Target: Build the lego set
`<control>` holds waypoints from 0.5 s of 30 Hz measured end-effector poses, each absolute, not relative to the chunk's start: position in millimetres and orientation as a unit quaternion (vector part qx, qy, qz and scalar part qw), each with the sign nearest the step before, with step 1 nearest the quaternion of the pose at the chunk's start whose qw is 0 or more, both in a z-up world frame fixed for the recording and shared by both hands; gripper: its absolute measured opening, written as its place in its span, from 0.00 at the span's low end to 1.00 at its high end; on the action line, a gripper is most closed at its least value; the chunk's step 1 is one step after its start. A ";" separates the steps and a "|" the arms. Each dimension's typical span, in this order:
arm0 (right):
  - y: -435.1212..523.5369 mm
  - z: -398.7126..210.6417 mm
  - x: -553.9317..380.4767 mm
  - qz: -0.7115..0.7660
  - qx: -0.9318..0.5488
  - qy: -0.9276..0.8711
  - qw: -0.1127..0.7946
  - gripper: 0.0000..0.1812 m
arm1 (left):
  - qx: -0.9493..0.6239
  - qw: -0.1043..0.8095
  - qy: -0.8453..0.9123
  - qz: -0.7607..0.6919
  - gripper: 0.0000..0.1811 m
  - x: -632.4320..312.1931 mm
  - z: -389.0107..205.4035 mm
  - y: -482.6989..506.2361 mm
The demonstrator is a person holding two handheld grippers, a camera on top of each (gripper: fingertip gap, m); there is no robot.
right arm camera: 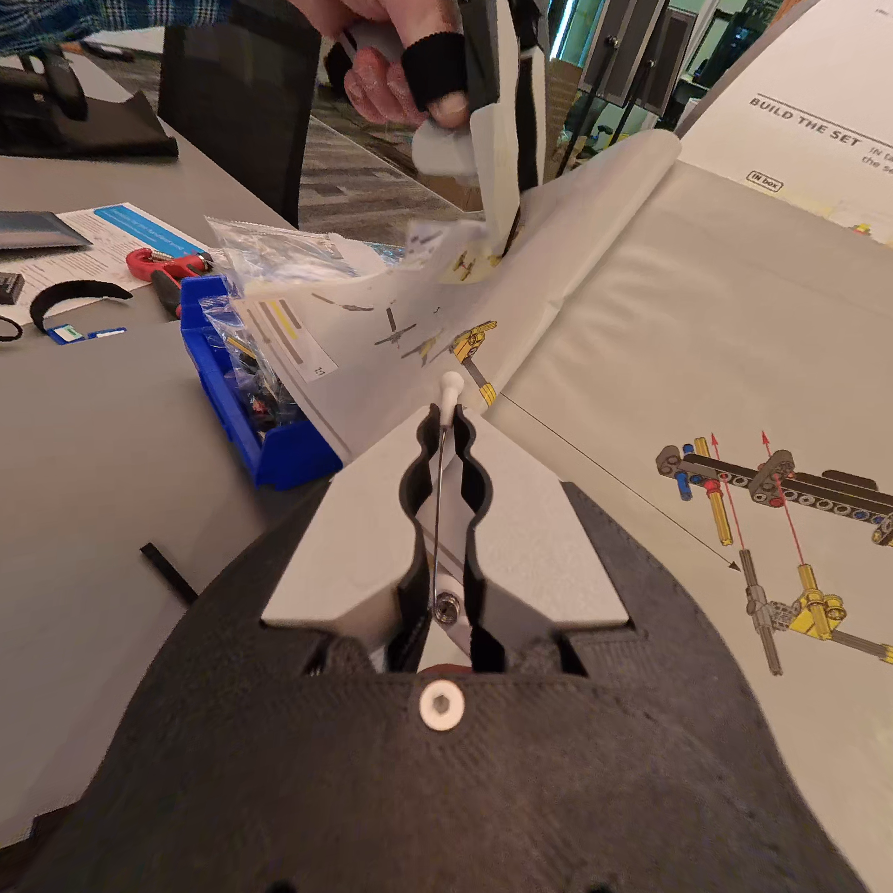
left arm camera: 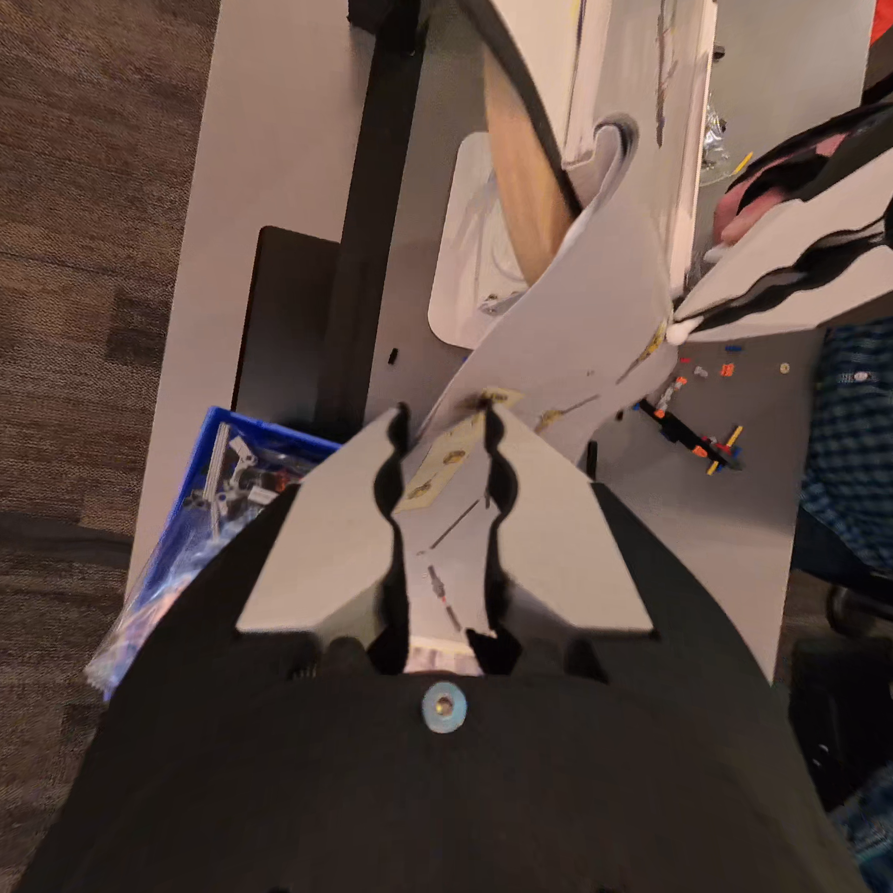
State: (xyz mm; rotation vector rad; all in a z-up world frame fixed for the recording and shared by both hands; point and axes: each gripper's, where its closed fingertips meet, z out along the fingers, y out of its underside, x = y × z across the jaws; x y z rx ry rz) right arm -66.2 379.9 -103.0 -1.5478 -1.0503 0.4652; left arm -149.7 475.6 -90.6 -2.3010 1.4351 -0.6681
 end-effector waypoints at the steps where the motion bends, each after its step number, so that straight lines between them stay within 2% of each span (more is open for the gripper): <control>1: 379.5 -103.0 -65.9 0.202 -0.659 -0.447 0.571 0.02 | -0.810 0.168 0.511 -0.234 0.07 -154.4 -89.2 472.6; 4: 379.6 -103.2 -66.3 0.209 -0.659 -0.443 0.570 0.02 | -0.799 0.174 0.535 -0.211 0.01 -160.9 -85.7 465.5; 15: 380.4 -102.9 -66.7 0.183 -0.661 -0.448 0.574 0.02 | -0.837 0.264 0.471 -0.093 0.13 -217.8 -72.9 480.6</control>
